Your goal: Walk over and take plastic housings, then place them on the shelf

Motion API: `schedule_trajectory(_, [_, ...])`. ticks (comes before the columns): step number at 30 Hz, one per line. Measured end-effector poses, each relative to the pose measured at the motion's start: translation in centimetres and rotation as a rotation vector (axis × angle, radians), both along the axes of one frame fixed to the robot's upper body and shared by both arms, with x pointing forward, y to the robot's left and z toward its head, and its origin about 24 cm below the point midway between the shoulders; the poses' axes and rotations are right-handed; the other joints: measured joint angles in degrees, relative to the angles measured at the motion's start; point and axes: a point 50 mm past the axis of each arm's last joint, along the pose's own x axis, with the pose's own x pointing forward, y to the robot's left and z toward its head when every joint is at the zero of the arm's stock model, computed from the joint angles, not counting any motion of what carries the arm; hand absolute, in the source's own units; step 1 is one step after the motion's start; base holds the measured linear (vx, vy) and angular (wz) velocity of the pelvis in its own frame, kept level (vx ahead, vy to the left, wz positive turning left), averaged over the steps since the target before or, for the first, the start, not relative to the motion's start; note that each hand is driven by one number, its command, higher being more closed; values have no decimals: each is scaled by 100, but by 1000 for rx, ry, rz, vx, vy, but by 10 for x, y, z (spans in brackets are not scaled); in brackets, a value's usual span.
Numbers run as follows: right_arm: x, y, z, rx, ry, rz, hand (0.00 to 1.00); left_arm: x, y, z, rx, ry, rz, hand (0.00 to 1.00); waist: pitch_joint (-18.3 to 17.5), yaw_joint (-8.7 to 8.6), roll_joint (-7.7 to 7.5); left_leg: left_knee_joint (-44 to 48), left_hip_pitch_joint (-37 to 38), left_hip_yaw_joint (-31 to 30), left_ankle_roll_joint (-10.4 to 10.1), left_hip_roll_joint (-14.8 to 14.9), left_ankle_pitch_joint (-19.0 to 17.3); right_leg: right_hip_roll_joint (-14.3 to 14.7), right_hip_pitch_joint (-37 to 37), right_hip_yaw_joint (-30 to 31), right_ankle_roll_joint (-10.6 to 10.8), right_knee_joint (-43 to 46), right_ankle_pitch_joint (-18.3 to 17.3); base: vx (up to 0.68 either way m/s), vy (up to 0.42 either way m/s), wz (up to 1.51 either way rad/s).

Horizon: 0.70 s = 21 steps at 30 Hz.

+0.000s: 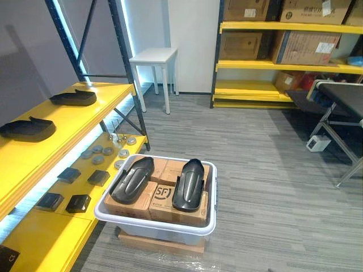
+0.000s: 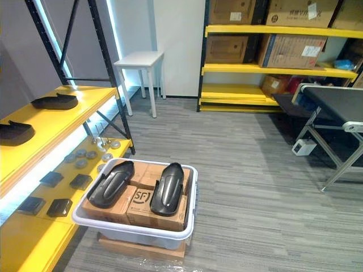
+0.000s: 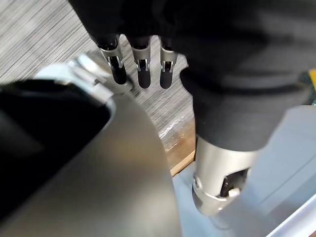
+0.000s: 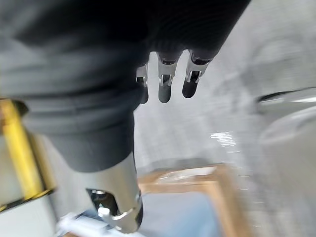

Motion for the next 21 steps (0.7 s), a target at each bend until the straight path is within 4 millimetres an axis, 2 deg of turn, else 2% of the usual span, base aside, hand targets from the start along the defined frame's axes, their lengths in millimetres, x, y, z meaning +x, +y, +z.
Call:
schedule_trajectory(3, [20, 1, 12, -33, -66, 31, 0, 0, -2, 0, 1, -7, 0, 0, -7, 27, 7, -46, -73, -5, -70, 17, 85, 33, 68, -116, -55, -200, 37, 79, -99, 18])
schedule_trajectory(6, [59, 6, 29, -60, -147, 86, 0, 6, -2, 2, 1, -45, -20, 0, 33, 124, 29, -14, -318, -81, -61, -37, 115, 1, -32, -219, -34, -344, 144, -6, 4, 22])
schedule_trajectory(8, [104, 4, 58, -93, -241, 95, 0, 17, -1, 5, -1, -96, -64, 0, 258, 193, 38, 69, -671, -288, -46, -146, 225, -122, -159, -417, -31, -425, 263, -99, 25, 51])
schedule_trajectory(9, [117, 3, 67, -106, -265, 92, 0, 20, 0, 6, 0, -108, -69, 0, 314, 223, 30, 95, -753, -308, -44, -179, 266, -156, -231, -434, -43, -413, 286, -126, 21, 38])
schedule_trajectory(11, [166, 0, 112, -153, -371, 74, 0, 27, -1, 7, 6, -142, -92, 0, 632, 388, 78, 299, -1031, -347, -54, -228, 334, -222, -391, -470, -96, -374, 376, -139, 12, 20])
schedule_trajectory(12, [178, -1, 127, -168, -403, 66, 0, 27, -2, 7, 6, -148, -104, 0, 740, 439, 108, 387, -1094, -378, -57, -232, 336, -245, -410, -512, -102, -323, 379, -116, 1, 23])
schedule_trajectory(14, [193, -3, 147, -190, -442, 44, 0, 27, -3, 8, 5, -157, -113, 0, 905, 500, 137, 474, -1180, -437, -77, -269, 388, -333, -469, -598, -105, -150, 322, -166, -15, 30])
schedule_trajectory(16, [204, -4, 164, -211, -475, 39, 0, 28, -4, 8, 0, -173, -116, 0, 1039, 511, 153, 490, -1288, -438, -45, -347, 410, -512, -696, -614, -47, 225, 92, -190, -19, 32])
schedule_trajectory(17, [211, -5, 176, -236, -498, 35, 0, 31, -4, 9, -7, -196, -113, 0, 1163, 502, 151, 484, -1406, -422, -20, -423, 382, -703, -940, -625, -31, 622, -56, -195, -26, 38])
schedule_trajectory(19, [216, -7, 188, -255, -523, 8, 0, 34, -4, 10, -16, -219, -109, 0, 1277, 473, 159, 578, -1620, -415, 0, -469, 193, -884, -1214, -671, -19, 1025, -184, -202, -33, 40])
schedule_trajectory(21, [226, -8, 207, -295, -552, -15, 0, 41, -6, 12, -40, -253, -102, 0, 1388, 518, 168, 1060, -2117, -432, -28, -607, 75, -1134, -1684, -609, -9, 1521, -303, -188, -34, 26])
